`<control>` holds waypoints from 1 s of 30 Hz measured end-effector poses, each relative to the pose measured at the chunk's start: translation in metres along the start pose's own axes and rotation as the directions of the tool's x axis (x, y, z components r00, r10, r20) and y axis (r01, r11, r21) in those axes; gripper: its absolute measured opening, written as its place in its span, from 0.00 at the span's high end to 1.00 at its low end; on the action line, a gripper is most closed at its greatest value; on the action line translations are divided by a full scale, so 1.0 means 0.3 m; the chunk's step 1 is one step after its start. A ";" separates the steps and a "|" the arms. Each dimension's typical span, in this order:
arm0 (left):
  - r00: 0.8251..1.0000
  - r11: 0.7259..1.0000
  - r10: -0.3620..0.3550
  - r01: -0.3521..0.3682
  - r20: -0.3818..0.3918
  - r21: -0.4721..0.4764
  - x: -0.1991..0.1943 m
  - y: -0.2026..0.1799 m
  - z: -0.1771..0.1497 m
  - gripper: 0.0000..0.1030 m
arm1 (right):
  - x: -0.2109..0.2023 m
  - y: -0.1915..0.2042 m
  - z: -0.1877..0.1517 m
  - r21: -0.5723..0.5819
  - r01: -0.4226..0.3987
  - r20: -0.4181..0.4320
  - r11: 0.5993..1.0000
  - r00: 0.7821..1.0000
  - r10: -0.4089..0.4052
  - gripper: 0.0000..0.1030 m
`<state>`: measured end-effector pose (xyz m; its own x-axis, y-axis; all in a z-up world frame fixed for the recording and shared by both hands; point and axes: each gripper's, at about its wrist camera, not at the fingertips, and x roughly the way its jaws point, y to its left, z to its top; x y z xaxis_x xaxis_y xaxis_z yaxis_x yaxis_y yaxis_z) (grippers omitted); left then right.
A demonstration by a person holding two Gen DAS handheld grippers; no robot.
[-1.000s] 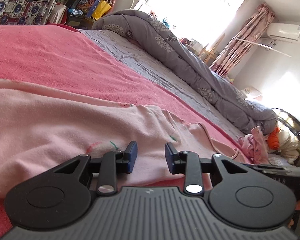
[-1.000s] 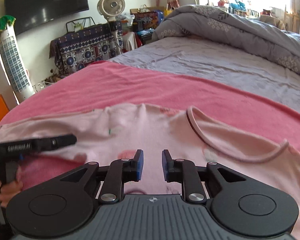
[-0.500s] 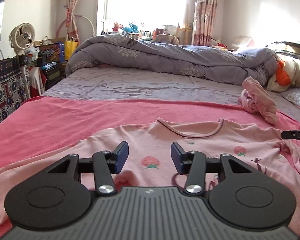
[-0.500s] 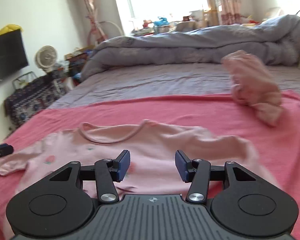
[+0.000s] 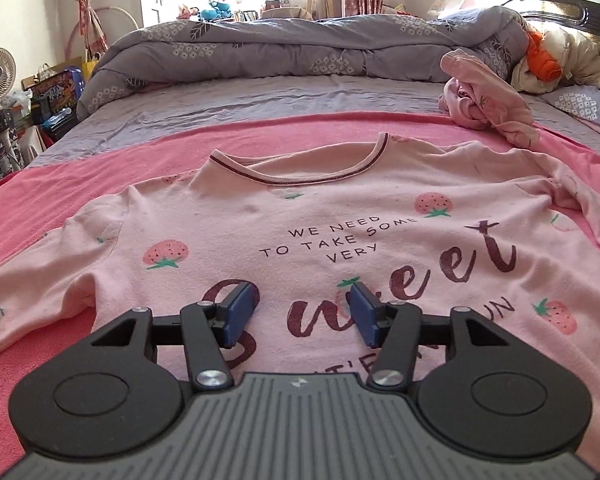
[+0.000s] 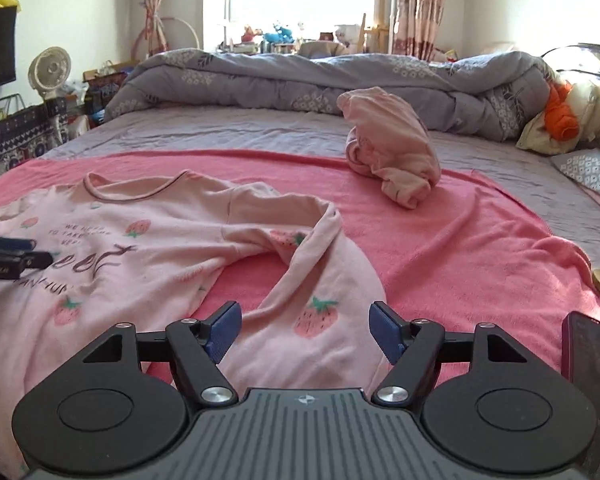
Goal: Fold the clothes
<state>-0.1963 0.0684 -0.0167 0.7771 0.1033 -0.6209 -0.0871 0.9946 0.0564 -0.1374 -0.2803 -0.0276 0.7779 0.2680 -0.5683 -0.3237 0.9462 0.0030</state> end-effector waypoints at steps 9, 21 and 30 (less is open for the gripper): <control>0.995 0.997 0.013 -0.021 0.103 0.070 -0.013 0.009 0.266 0.39 | 0.234 -0.111 0.123 0.049 0.176 -0.021 0.983 0.984 -0.175 0.35; 0.995 0.994 -0.100 0.099 -0.024 -0.035 0.304 0.028 0.185 0.31 | 0.620 0.245 0.483 -0.089 -0.209 -0.033 0.974 0.978 0.207 0.38; 0.980 0.974 -0.197 0.195 -0.001 -0.116 0.303 0.089 0.178 0.28 | 0.780 0.432 0.428 -0.231 -0.247 -0.210 0.941 0.957 0.199 0.51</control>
<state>-0.0947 0.1049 -0.0300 0.7786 -0.0944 -0.6204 -0.0054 0.9876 -0.1570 0.0720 -0.0716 -0.0546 0.5672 0.4069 -0.7160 -0.6208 0.7826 -0.0470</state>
